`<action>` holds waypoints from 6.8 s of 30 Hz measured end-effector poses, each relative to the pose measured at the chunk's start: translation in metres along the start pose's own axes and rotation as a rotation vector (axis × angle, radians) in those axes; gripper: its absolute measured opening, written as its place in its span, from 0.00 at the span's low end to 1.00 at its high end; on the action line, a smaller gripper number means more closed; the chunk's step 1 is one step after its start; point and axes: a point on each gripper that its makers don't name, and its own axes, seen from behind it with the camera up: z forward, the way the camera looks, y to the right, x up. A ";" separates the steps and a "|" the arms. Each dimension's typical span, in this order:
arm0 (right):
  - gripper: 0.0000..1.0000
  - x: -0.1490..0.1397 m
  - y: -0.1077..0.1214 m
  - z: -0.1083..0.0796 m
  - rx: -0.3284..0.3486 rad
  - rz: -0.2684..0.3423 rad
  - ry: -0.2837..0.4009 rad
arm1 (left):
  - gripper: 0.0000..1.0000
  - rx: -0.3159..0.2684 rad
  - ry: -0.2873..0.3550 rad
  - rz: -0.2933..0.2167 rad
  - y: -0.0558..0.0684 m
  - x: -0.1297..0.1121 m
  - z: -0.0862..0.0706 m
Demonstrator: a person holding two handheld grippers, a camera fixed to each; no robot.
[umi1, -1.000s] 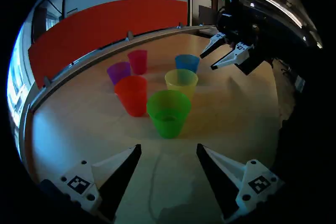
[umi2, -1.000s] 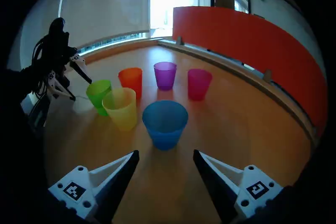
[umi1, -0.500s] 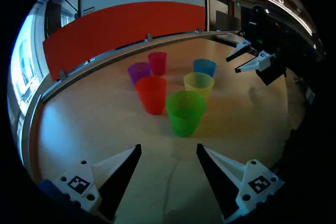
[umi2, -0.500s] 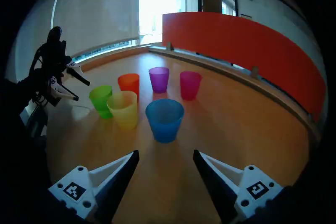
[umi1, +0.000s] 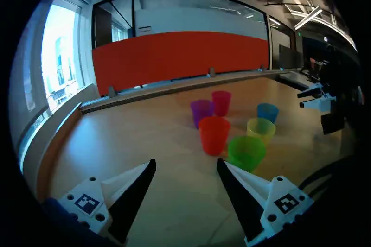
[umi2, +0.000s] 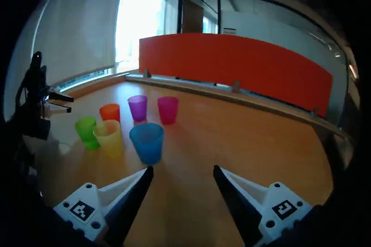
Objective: Pour water
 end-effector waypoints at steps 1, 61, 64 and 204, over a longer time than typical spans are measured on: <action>1.00 0.001 0.003 -0.002 -0.019 0.007 0.014 | 0.98 0.017 0.016 -0.007 -0.003 0.003 0.000; 1.00 0.072 0.094 -0.058 -0.516 0.167 0.422 | 0.98 0.282 0.448 -0.147 -0.016 0.072 -0.011; 1.00 0.072 0.098 -0.062 -0.535 0.159 0.413 | 0.98 0.285 0.450 -0.150 -0.016 0.067 -0.009; 1.00 0.025 0.102 -0.012 -0.474 0.141 0.411 | 0.98 0.291 0.382 -0.137 -0.022 0.033 0.028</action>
